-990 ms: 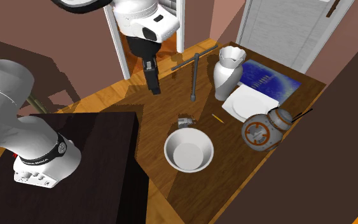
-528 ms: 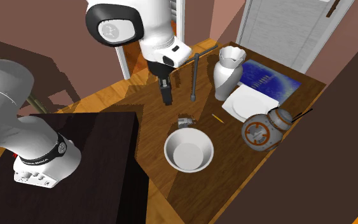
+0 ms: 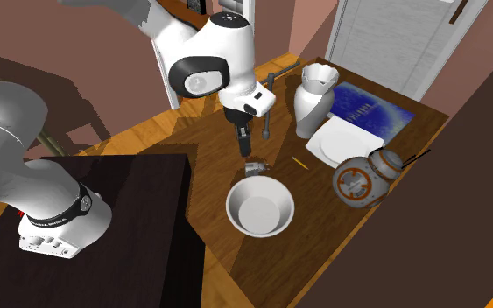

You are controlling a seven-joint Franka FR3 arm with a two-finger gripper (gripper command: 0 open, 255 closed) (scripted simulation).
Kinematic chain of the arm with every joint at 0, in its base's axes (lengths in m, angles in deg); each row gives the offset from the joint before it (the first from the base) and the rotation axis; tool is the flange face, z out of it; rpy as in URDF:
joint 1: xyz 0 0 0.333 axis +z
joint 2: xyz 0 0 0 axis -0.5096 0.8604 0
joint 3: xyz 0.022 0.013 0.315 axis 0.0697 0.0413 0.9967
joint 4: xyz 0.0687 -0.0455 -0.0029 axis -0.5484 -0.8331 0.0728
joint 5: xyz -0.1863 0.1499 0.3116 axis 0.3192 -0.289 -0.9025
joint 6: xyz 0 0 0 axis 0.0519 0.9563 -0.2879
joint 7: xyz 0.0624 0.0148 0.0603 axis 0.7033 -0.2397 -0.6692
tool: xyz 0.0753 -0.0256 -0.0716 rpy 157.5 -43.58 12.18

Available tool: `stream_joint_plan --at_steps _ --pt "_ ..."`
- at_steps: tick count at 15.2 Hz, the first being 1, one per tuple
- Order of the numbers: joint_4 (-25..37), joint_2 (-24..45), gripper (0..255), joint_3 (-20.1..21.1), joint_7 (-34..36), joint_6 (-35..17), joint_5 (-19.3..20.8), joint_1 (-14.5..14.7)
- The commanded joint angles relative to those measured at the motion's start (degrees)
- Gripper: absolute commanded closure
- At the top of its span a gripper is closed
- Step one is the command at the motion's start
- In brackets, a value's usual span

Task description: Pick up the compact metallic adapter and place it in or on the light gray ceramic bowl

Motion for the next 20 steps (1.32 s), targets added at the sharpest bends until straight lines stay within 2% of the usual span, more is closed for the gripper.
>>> stream_joint_plan --at_steps 1,6,10,13,20 --pt "1.37 4.88 0 0.10 3.23 -3.04 3.58 0.18" --pt "7.17 17.45 0 -3.24 11.98 -8.37 13.25 4.00" --pt "13.11 26.92 0 -7.17 16.77 -11.15 18.03 8.52" --pt "17.21 32.53 0 -9.29 18.65 -12.34 19.55 11.15" --pt "19.71 38.20 0 -11.53 19.85 -15.66 21.00 13.04"
